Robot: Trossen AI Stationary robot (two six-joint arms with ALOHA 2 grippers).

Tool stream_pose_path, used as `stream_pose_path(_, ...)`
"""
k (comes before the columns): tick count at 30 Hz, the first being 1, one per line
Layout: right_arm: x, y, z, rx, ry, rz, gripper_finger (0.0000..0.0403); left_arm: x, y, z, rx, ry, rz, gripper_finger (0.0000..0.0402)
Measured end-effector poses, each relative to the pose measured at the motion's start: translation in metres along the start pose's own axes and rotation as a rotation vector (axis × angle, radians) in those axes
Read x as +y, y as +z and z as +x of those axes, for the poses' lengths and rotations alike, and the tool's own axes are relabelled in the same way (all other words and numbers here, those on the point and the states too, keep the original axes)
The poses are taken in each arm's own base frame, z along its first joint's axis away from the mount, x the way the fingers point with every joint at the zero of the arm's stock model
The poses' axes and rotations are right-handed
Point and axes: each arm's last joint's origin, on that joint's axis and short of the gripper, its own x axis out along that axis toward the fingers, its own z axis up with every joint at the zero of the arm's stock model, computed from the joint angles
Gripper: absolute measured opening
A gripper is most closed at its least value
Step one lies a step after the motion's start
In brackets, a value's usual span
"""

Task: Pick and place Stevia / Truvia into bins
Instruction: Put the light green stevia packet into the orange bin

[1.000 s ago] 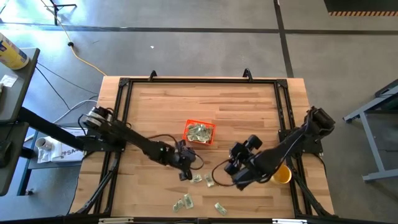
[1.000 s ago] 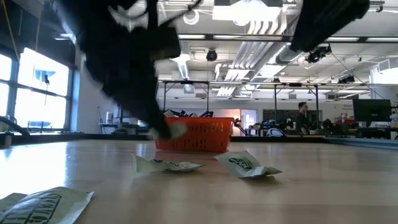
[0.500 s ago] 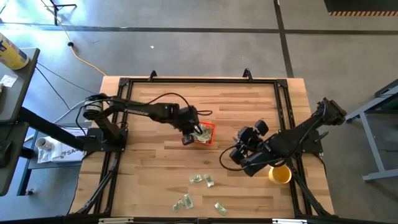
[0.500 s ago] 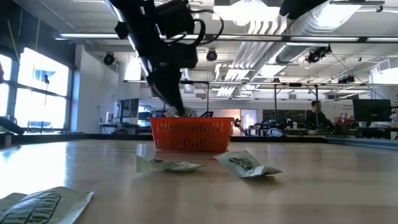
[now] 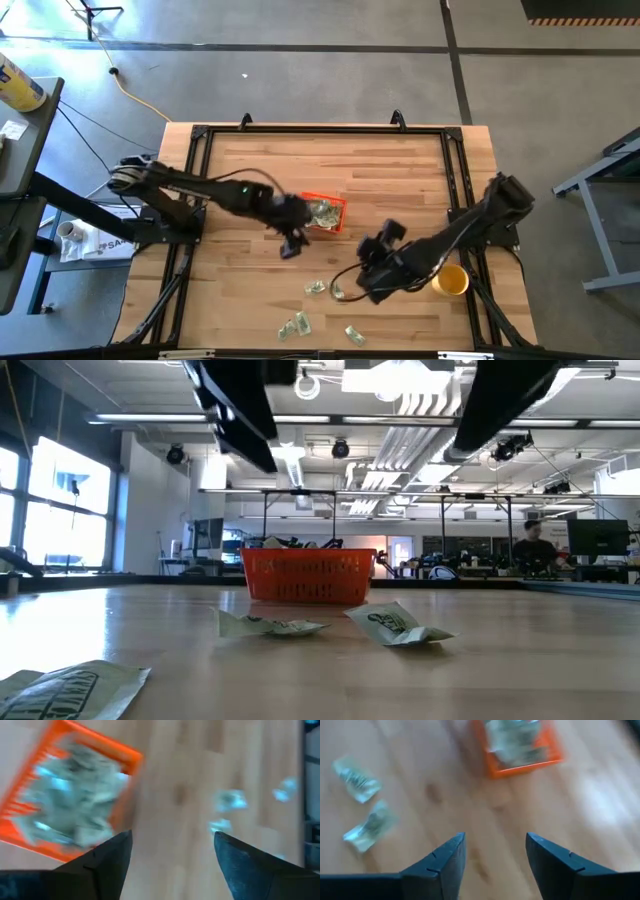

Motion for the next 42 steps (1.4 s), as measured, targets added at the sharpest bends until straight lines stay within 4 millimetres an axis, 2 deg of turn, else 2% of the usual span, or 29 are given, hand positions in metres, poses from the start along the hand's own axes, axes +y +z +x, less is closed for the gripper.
stream_pose_path(6,0.050,-0.005,0.049,0.073,0.202,-0.122,0.0199,-0.037,-0.026,-0.009,0.062,0.033,-0.057,0.0304)
stream_pose_path(12,0.075,-0.006,0.056,-0.021,0.331,-0.237,0.0186,-0.067,-0.054,-0.013,0.093,0.127,-0.096,0.0268)
stream_pose_path(17,0.097,-0.013,0.071,-0.026,0.446,-0.238,0.0189,-0.080,-0.078,-0.019,0.111,0.250,0.000,0.0251)
stream_pose_path(22,0.103,-0.017,0.087,-0.055,0.380,-0.192,0.0214,-0.075,-0.100,-0.010,0.188,0.294,0.051,0.0246)
stream_pose_path(26,0.099,-0.014,0.091,-0.042,0.355,-0.117,0.0238,-0.066,-0.115,-0.001,0.257,0.309,0.027,0.0245)
stream_pose_path(31,0.102,-0.017,0.092,-0.014,0.379,-0.124,0.0256,-0.057,-0.127,0.007,0.297,0.339,0.071,0.0244)
stream_pose_path(35,0.105,-0.028,0.104,0.025,0.338,-0.141,0.0255,-0.052,-0.134,0.011,0.326,0.350,0.136,0.0245)
stream_pose_path(38,0.104,-0.032,0.109,0.057,0.294,-0.084,0.0248,-0.050,-0.137,0.013,0.338,0.351,0.163,0.0243)
stream_pose_path(42,0.097,-0.034,0.116,0.132,0.235,0.021,0.0216,-0.049,-0.140,0.015,0.341,0.350,0.174,0.0245)
